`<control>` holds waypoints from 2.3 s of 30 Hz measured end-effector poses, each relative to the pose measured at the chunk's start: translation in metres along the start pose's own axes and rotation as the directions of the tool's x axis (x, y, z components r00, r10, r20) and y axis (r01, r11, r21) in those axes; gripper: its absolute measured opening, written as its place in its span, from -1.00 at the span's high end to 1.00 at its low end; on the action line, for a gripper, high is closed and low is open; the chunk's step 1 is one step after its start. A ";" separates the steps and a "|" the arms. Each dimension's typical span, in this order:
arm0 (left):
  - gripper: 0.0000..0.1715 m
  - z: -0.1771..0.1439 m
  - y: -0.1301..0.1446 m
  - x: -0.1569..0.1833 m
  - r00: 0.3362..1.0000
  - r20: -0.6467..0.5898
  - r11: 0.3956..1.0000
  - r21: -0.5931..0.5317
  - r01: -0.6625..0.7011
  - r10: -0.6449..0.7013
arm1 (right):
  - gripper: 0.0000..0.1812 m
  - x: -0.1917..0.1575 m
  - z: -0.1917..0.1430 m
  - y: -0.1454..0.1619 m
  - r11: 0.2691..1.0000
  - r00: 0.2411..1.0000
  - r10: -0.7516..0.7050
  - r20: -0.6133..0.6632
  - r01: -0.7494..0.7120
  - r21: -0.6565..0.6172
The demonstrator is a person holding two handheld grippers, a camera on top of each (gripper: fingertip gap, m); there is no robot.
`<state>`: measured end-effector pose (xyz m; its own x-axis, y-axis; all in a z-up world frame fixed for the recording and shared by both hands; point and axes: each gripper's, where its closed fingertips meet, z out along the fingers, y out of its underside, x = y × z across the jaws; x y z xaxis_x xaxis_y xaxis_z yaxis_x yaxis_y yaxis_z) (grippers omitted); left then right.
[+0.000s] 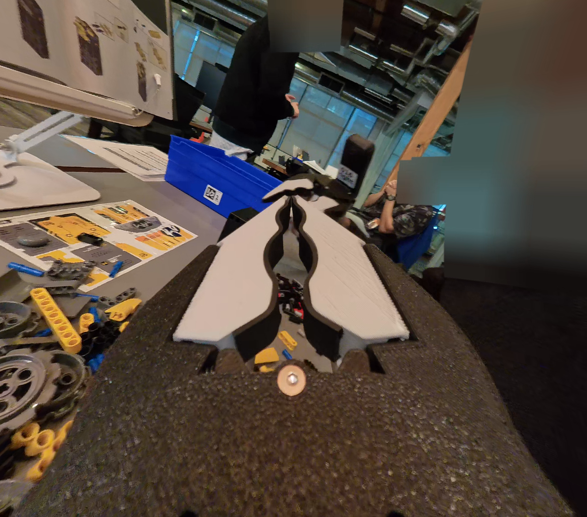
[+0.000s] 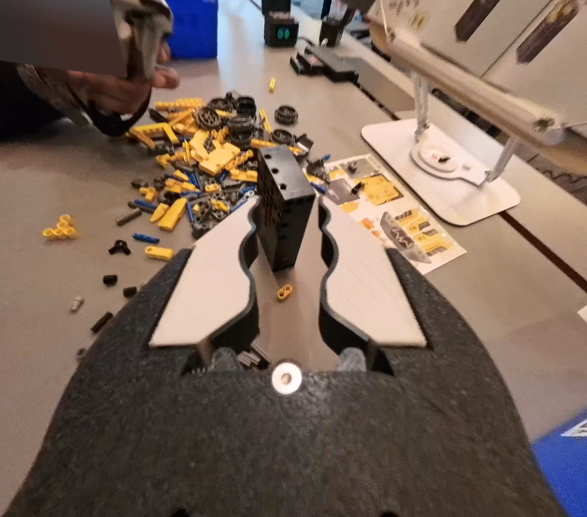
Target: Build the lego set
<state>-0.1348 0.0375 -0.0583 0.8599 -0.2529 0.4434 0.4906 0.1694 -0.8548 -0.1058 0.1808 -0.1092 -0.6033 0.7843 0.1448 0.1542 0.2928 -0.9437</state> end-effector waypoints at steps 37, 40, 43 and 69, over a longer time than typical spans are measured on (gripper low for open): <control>1.00 0.029 0.127 -0.009 0.856 0.073 0.656 -0.676 -0.335 0.511 | 0.78 -0.080 0.040 0.021 0.996 0.981 -0.051 0.185 0.063 -0.061; 0.92 0.030 0.125 -0.012 0.851 0.093 0.663 -0.672 -0.330 0.517 | 0.93 -0.081 0.040 0.023 0.993 0.981 -0.081 0.178 0.095 -0.071; 0.64 0.030 0.115 -0.014 0.846 0.120 0.691 -0.642 -0.333 0.519 | 1.00 -0.080 0.042 0.028 0.988 0.980 -0.105 0.166 0.122 -0.098; 0.65 -0.071 0.136 0.072 0.934 0.212 0.775 -0.624 -0.098 0.288 | 0.39 -0.213 0.014 0.021 0.993 0.934 0.052 0.354 -0.011 -0.118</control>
<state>-0.0166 -0.0252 -0.1617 0.9743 0.0143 0.2249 0.2082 -0.4388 -0.8741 0.0148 0.0124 -0.1636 -0.8322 0.5542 -0.0190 0.2515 0.3466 -0.9037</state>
